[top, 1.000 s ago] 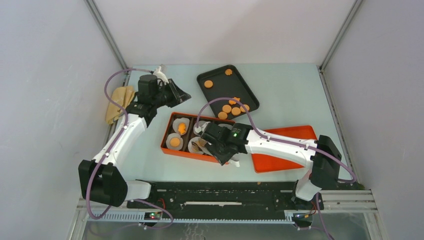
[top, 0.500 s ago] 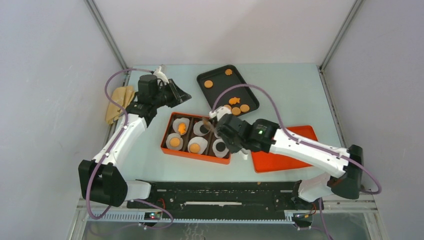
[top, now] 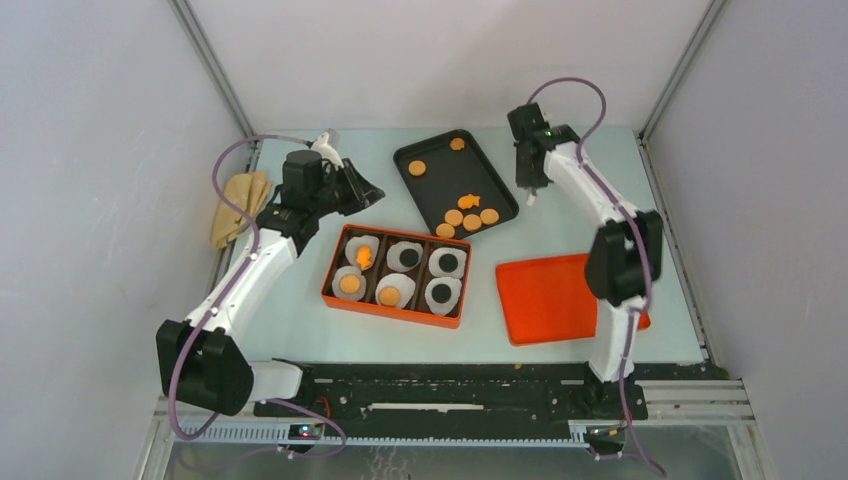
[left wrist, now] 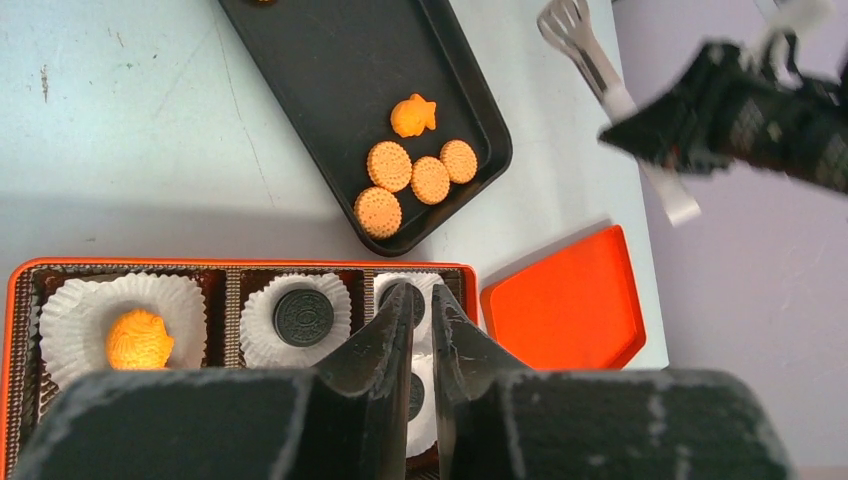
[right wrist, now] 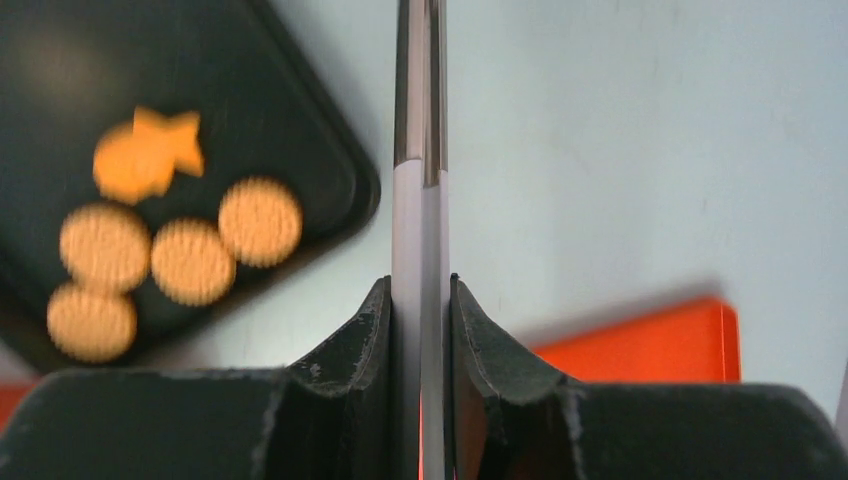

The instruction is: Pack the cookies

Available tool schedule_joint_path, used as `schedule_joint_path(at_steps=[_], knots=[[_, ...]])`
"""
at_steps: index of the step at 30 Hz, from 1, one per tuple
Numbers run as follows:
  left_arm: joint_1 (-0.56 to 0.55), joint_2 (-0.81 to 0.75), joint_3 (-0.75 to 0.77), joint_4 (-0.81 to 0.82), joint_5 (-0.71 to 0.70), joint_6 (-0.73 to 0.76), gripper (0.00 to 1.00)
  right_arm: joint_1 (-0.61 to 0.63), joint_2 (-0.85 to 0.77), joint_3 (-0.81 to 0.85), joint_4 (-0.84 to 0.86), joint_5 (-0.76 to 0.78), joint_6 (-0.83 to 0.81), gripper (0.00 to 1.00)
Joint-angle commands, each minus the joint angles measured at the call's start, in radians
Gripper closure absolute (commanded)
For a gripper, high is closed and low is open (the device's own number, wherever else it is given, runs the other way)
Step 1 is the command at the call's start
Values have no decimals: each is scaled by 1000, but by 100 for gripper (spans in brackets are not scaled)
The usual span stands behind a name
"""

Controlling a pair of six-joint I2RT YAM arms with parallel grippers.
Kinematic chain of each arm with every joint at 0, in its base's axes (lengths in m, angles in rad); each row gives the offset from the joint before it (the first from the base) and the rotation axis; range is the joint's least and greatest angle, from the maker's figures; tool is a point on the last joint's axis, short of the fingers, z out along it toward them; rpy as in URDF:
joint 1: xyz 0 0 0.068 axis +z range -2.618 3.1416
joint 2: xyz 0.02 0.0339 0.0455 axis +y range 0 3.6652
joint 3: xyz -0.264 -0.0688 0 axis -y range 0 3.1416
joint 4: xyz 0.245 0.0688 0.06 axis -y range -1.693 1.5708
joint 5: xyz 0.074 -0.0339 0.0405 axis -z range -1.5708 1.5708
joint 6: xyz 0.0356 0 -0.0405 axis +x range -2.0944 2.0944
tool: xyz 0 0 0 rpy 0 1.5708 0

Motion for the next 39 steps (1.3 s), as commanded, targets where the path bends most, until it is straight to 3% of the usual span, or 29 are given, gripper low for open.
schedule_joint_path(at_steps=[1, 7, 11, 15, 20, 25, 33, 39], knots=[[-9, -16, -25, 20, -26, 26, 84, -53, 270, 337, -84, 23, -109, 100], [-10, 30, -17, 29, -13, 24, 85, -104, 547, 569, -149, -33, -177, 100], [-10, 41, -14, 31, -16, 22, 85, -144, 580, 530, -214, -68, -136, 97], [-15, 56, -7, 42, -12, 14, 85, -196, 523, 399, -207, -93, -61, 78], [-33, 69, -1, 44, -6, 10, 85, -227, 493, 365, -204, -120, -50, 39], [-44, 67, 0, 43, 2, 10, 85, -224, 431, 314, -161, -126, -33, 37], [-57, 50, 6, 40, 7, 26, 84, -195, 41, -61, 6, -77, 4, 41], [-100, 77, 8, 63, 22, 25, 82, -279, -64, -274, -19, 23, 21, 42]])
